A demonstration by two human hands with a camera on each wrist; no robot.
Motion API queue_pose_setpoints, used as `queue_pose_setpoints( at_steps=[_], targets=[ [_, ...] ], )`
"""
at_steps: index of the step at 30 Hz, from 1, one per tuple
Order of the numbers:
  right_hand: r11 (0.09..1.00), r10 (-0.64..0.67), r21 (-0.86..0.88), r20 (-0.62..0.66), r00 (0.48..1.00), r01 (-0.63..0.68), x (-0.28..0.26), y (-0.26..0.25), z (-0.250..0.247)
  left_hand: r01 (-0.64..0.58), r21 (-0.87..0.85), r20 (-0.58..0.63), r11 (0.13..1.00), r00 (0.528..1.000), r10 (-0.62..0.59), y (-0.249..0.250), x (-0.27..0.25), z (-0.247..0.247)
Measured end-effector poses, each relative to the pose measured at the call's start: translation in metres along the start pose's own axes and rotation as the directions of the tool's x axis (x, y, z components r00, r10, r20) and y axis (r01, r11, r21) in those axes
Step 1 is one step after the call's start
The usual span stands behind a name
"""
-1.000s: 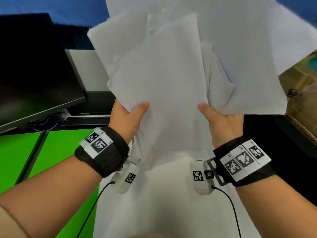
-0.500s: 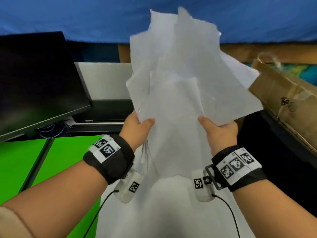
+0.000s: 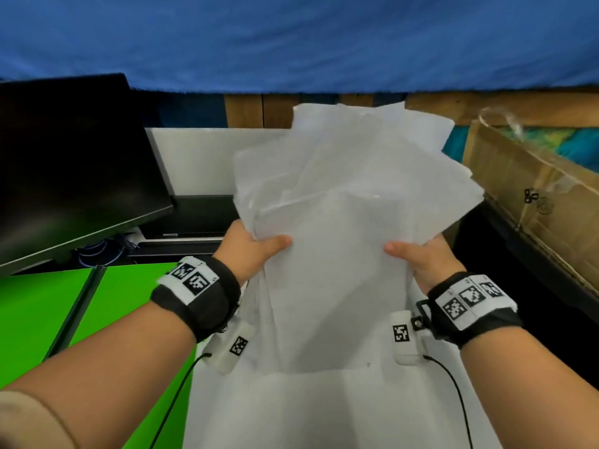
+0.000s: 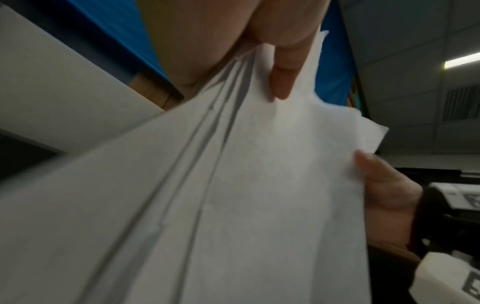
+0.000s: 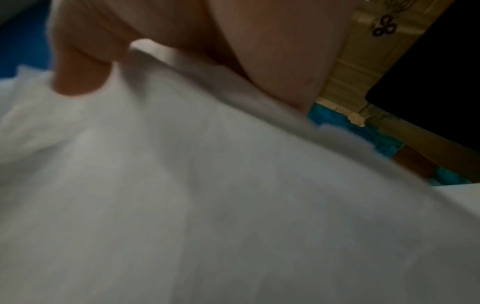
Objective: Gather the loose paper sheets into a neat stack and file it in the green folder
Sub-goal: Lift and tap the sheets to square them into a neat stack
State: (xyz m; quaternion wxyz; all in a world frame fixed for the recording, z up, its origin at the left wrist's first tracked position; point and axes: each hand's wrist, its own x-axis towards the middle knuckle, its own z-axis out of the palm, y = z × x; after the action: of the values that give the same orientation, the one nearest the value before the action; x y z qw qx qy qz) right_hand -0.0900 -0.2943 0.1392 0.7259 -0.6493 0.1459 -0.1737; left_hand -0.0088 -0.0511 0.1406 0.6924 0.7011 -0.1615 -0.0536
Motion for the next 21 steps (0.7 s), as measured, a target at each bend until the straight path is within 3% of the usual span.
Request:
queue_pose_setpoints(
  at_steps=[2, 5, 9, 12, 17, 19, 21],
  targets=[
    [0.999, -0.053, -0.006, -0.105, 0.993, 0.053, 0.000, -0.003, 0.012, -0.004, 0.033, -0.016, 0.999, 1.000, 0.005, 0.006, 0.001, 0.007],
    [0.981, -0.181, 0.010, -0.287, 0.941, 0.192, -0.006, -0.021, 0.023, -0.078, -0.021, -0.040, 0.997, 0.996, 0.077, 0.018, -0.002, 0.008],
    [0.921, -0.345, 0.069, -0.311, 0.886, 0.383, -0.028, -0.040, 0.031, -0.235, -0.120, -0.102, 0.964, 0.969, 0.224, 0.037, -0.011, 0.013],
    [0.903, -0.416, -0.013, -0.270, 0.868, 0.428, -0.042, -0.029, 0.039, -0.244, -0.185, -0.062, 0.952, 0.970, 0.236, 0.034, -0.012, 0.015],
    [0.962, -0.268, -0.029, -0.263, 0.927, 0.270, -0.040, 0.014, 0.033, -0.061, -0.067, -0.113, 0.996, 0.992, 0.053, -0.007, -0.009, 0.010],
    [0.977, -0.204, 0.004, -0.273, 0.940, 0.213, -0.034, 0.021, 0.022, -0.031, -0.023, -0.146, 0.999, 0.989, 0.027, -0.017, -0.007, 0.004],
    [0.973, -0.224, 0.002, -0.253, 0.941, 0.232, -0.030, 0.016, 0.011, -0.050, -0.007, -0.144, 0.999, 0.988, 0.048, -0.018, -0.006, -0.005]
  ],
)
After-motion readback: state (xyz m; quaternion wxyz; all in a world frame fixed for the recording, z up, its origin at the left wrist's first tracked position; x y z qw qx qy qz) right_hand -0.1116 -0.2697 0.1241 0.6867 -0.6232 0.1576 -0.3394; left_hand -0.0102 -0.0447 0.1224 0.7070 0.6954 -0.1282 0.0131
